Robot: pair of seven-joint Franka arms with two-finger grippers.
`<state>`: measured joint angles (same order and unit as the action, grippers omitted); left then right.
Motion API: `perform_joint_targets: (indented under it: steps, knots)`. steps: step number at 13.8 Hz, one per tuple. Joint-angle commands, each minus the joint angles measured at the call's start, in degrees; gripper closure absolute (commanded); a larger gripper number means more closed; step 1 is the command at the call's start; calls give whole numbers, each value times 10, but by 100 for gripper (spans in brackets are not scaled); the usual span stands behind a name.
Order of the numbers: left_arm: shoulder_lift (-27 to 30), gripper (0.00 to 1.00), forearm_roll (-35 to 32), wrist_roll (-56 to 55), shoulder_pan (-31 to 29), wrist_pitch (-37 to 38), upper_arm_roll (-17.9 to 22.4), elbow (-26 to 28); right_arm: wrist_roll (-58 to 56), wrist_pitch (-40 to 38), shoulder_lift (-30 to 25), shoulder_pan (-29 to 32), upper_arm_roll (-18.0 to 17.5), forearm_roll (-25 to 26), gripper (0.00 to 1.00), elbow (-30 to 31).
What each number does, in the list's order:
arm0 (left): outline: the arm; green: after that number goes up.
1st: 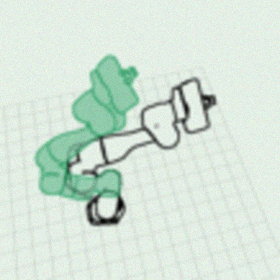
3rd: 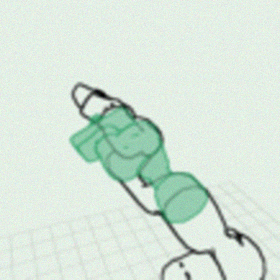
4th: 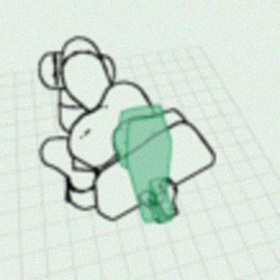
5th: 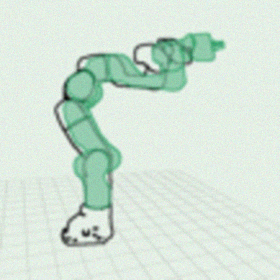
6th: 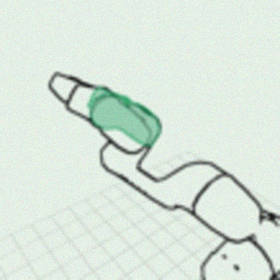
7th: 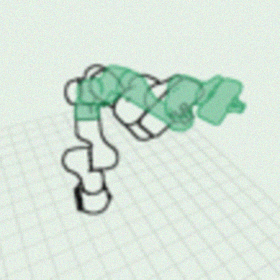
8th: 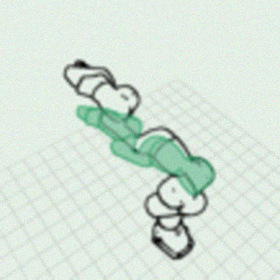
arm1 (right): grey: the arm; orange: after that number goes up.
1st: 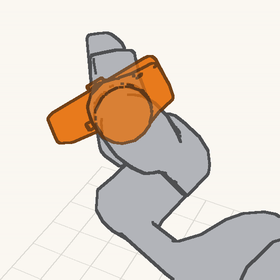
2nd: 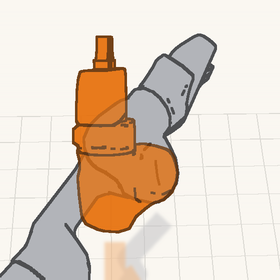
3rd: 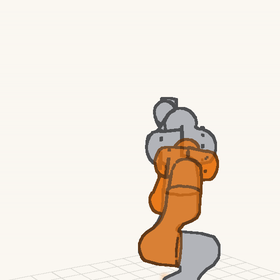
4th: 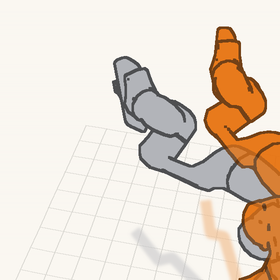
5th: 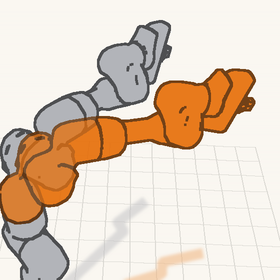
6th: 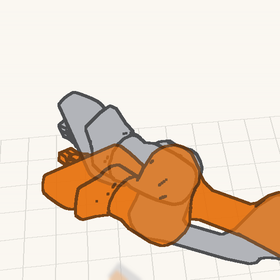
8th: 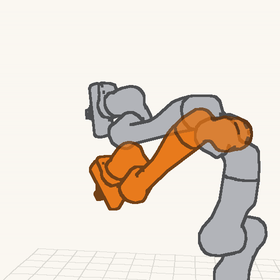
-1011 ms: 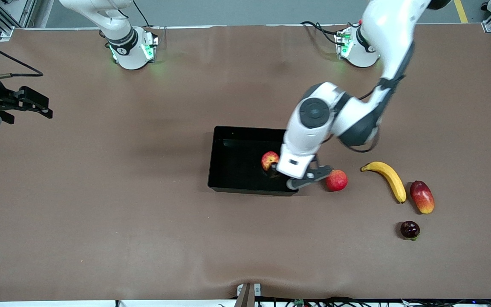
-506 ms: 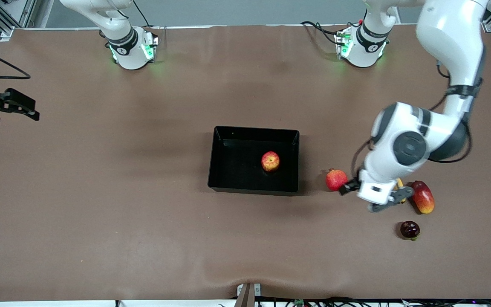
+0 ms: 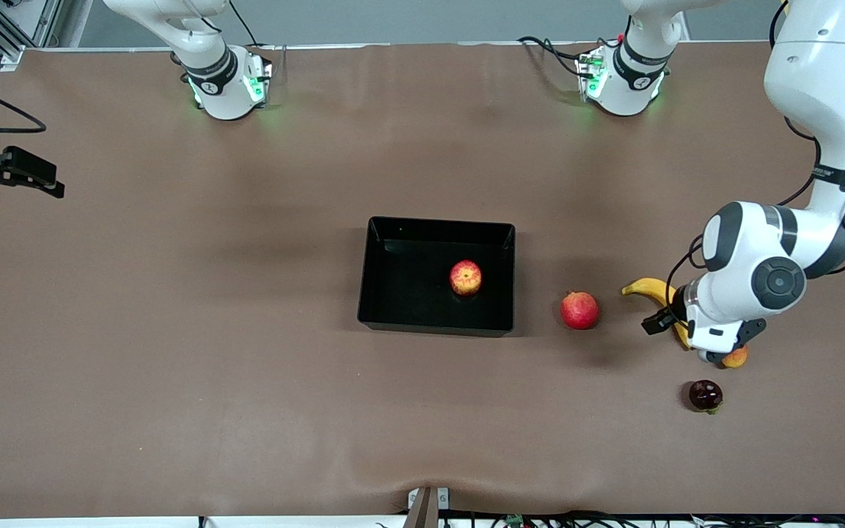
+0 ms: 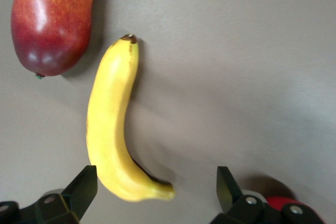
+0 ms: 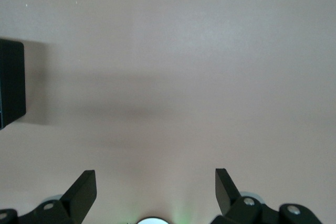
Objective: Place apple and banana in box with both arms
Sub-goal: 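Move the left gripper back over the yellow banana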
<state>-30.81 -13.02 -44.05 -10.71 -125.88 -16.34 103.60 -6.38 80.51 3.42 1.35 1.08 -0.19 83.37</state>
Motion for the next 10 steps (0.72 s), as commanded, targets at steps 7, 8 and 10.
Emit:
perform_joint_targets:
  steps: [7,8,10]
  knots:
    - [-14,0,-64,-5,-39,-86,-6,80,-15,-36,-2,9,-8,10,0,-11]
    - [-16,1,-72,-5,-42,-86,-6,80,-15,-33,-1,9,-8,10,0,-11]
    - [-16,40,-74,-5,-41,-86,-6,80,-15,-33,-2,8,-10,9,0,-11]
